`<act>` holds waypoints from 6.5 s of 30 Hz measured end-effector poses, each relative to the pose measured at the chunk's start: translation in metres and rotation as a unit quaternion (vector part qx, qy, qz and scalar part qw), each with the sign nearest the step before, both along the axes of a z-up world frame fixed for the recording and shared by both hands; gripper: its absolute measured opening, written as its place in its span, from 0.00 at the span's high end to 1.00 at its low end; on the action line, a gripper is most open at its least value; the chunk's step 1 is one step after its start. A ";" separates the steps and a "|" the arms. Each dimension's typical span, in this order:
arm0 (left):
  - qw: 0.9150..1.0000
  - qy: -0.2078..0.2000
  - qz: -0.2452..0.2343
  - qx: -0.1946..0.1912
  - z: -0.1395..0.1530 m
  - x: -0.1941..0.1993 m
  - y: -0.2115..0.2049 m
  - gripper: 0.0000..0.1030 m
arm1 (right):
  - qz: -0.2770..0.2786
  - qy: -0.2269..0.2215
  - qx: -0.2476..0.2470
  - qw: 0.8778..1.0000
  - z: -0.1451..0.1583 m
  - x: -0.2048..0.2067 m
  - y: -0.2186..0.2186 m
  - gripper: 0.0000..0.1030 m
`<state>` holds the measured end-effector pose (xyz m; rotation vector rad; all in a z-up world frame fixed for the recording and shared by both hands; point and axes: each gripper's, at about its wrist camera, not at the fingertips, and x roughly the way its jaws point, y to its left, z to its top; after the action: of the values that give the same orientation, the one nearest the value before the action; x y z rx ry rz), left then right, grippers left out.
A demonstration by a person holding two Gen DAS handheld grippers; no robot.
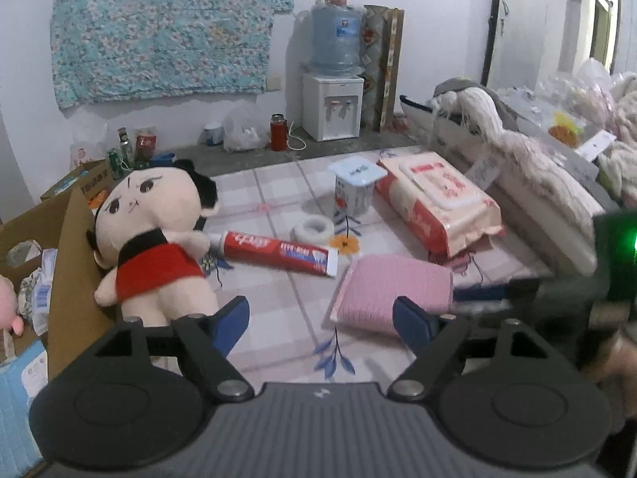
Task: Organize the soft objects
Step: 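Move both open tools back toward the pink sponge cloth on the bed, then close the left tool on the pink sponge cloth and lift it, then carry the pink cloth in the left tool while the right tool grasps the red toothpaste tube, then lower the pink cloth into the box with the left tool while the right tool drops the toothpaste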
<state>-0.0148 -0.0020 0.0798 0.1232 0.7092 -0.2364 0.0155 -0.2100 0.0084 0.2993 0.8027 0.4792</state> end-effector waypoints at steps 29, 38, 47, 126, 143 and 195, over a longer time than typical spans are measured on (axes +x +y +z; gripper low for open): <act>0.990 0.068 -0.123 0.034 -0.106 0.088 -0.089 0.10 | -0.140 -0.015 0.114 0.983 0.015 -0.008 -0.096 0.18; 0.991 0.068 -0.117 0.018 -0.092 0.088 -0.072 0.46 | -0.138 -0.007 0.099 0.985 0.012 -0.007 -0.090 0.18; 0.983 0.062 -0.158 0.066 -0.070 0.057 -0.071 0.06 | -0.157 -0.008 0.136 0.978 0.014 -0.014 -0.107 0.18; 0.988 -0.096 0.075 -0.098 0.065 -0.080 0.187 0.11 | 0.071 0.003 -0.182 0.981 0.020 0.101 0.146 0.71; 0.983 -0.075 0.161 -0.039 0.053 -0.097 0.200 0.11 | 0.040 -0.043 -0.053 0.997 0.080 0.007 0.080 0.84; 0.945 0.286 0.159 0.028 -0.049 -0.007 0.304 0.06 | 0.215 0.018 0.107 0.971 0.138 0.013 0.256 0.75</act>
<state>-0.0221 0.3023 0.0304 -0.0117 1.3013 0.0663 0.0286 0.0459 0.1466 0.3348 0.8551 0.9746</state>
